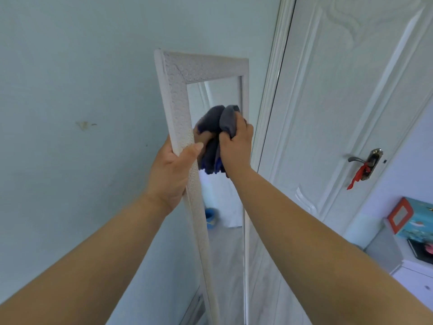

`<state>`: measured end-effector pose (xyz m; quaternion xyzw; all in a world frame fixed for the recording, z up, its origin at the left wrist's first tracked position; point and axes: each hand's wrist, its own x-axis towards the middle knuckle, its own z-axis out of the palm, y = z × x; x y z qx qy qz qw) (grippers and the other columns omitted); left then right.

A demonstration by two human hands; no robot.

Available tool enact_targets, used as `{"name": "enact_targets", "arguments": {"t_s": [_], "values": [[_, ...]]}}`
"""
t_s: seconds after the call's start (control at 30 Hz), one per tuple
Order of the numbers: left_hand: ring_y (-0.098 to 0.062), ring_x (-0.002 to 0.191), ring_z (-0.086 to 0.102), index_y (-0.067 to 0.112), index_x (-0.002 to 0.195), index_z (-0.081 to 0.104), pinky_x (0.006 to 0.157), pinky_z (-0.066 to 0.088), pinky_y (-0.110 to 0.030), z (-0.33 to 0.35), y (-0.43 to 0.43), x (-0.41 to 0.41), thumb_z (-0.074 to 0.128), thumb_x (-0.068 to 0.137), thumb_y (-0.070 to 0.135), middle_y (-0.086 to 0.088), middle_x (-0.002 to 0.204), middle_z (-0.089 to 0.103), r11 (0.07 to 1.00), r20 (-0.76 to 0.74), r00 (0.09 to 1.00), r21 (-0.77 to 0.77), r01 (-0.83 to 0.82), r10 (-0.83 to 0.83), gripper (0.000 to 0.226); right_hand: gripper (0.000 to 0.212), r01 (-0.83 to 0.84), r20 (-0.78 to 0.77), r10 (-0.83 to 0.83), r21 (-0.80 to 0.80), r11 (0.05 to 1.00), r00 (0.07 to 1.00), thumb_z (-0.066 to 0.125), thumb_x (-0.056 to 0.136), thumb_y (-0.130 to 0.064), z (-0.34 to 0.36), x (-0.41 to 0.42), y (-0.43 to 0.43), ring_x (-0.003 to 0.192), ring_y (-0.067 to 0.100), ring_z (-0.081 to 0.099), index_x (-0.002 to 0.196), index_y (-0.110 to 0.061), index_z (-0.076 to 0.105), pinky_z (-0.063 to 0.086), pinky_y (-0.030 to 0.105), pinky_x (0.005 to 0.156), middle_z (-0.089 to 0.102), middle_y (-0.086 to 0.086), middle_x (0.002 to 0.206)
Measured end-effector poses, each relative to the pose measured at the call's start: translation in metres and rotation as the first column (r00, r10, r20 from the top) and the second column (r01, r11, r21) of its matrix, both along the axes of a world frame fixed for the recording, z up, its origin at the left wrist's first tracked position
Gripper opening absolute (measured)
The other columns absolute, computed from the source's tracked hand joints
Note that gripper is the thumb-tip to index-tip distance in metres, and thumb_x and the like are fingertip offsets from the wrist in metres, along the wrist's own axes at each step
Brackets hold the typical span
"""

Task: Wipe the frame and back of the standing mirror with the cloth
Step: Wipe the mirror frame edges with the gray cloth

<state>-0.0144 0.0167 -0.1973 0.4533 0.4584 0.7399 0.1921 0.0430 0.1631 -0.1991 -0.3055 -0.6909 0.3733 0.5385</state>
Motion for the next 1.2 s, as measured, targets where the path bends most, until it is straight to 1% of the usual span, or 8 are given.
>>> {"name": "enact_targets", "arguments": {"t_s": [0.17, 0.37, 0.47, 0.6, 0.73, 0.9, 1.1, 1.2], "values": [[0.003, 0.071, 0.065, 0.038, 0.080, 0.067, 0.065, 0.052, -0.016, 0.001, 0.000, 0.001, 0.062, 0.078, 0.022, 0.019, 0.075, 0.068, 0.999, 0.013, 1.000, -0.036, 0.005, -0.005, 0.017, 0.044, 0.168, 0.231, -0.047, -0.539, 0.825, 0.972, 0.047, 0.091, -0.010, -0.065, 0.016, 0.004, 0.101, 0.031, 0.062, 0.135, -0.013, 0.051, 0.054, 0.037, 0.088, 0.052, 0.017, 0.132], [-0.022, 0.115, 0.066, 0.017, 0.126, 0.062, 0.094, 0.055, -0.036, 0.004, -0.002, 0.002, 0.060, 0.079, 0.017, -0.005, 0.122, 0.070, 0.997, 0.016, 0.999, -0.066, 0.040, -0.039, 0.047, 0.043, 0.118, -0.041, -0.120, -0.055, 0.991, 0.992, 0.049, 0.084, -0.006, 0.013, -0.013, -0.014, 0.093, 0.021, 0.055, 0.126, -0.010, 0.057, 0.049, 0.027, 0.082, 0.048, 0.010, 0.116], [-0.018, 0.113, 0.066, 0.036, 0.109, 0.068, 0.096, 0.052, -0.035, 0.005, -0.003, 0.001, 0.063, 0.075, 0.022, 0.005, 0.114, 0.073, 0.998, 0.004, 1.000, -0.068, -0.016, 0.016, 0.037, 0.054, 0.128, -0.062, -0.124, 0.071, 0.989, 0.990, 0.049, 0.085, -0.001, 0.055, -0.022, 0.010, 0.102, 0.024, 0.052, 0.139, -0.008, 0.050, 0.046, 0.026, 0.091, 0.044, 0.016, 0.122], [-0.032, 0.122, 0.061, 0.004, 0.118, 0.065, 0.108, 0.045, -0.052, 0.006, 0.000, 0.000, 0.059, 0.076, 0.017, -0.015, 0.125, 0.068, 0.994, -0.029, 0.999, -0.108, 0.016, -0.020, 0.044, 0.052, 0.152, 0.088, -0.144, -0.090, 0.984, 0.986, 0.043, 0.094, -0.004, 0.047, -0.021, 0.055, 0.111, 0.031, 0.055, 0.145, -0.013, 0.043, 0.048, 0.036, 0.101, 0.042, 0.018, 0.128], [-0.020, 0.101, 0.066, 0.027, 0.097, 0.066, 0.100, 0.050, -0.044, 0.003, 0.002, 0.000, 0.061, 0.077, 0.015, -0.002, 0.103, 0.070, 0.996, 0.012, 1.000, -0.081, -0.025, 0.026, 0.024, 0.040, 0.279, 0.170, -0.224, -0.489, 0.826, 0.960, 0.050, 0.097, -0.045, -0.016, -0.002, 0.061, 0.087, 0.029, 0.062, 0.120, -0.012, 0.050, 0.044, 0.032, 0.059, 0.061, 0.013, 0.100], [-0.007, 0.090, 0.062, 0.050, 0.067, 0.066, 0.095, 0.050, -0.038, 0.005, -0.001, 0.003, 0.059, 0.077, 0.017, 0.017, 0.085, 0.065, 0.993, -0.023, 0.999, -0.114, -0.026, 0.024, 0.036, 0.043, 0.260, 0.174, -0.194, -0.632, 0.730, 0.965, 0.034, 0.102, 0.003, -0.102, 0.002, 0.018, 0.125, 0.054, 0.048, 0.144, 0.003, 0.043, 0.037, 0.058, 0.108, 0.047, 0.039, 0.137], [0.000, 0.087, 0.066, 0.051, 0.085, 0.067, 0.082, 0.055, -0.023, -0.006, -0.001, -0.008, 0.065, 0.077, 0.025, 0.022, 0.087, 0.069, 0.992, -0.009, 1.000, -0.120, -0.025, 0.024, 0.027, 0.043, 0.175, 0.078, -0.157, -0.478, 0.861, 0.984, 0.047, 0.094, -0.005, -0.060, 0.006, 0.053, 0.105, 0.031, 0.060, 0.135, -0.015, 0.056, 0.052, 0.031, 0.090, 0.057, 0.015, 0.126], [-0.020, 0.125, 0.059, 0.029, 0.138, 0.055, 0.108, 0.046, -0.040, 0.005, 0.065, -0.018, 0.052, 0.098, 0.002, -0.004, 0.134, 0.064, 0.978, -0.064, 0.994, -0.192, 0.077, -0.090, 0.049, 0.037, 0.158, -0.012, -0.164, -0.212, 0.964, 0.986, 0.048, 0.099, -0.011, 0.000, -0.005, 0.063, 0.089, 0.009, 0.055, 0.135, -0.006, 0.050, 0.040, 0.003, 0.072, 0.048, -0.002, 0.102]]}}
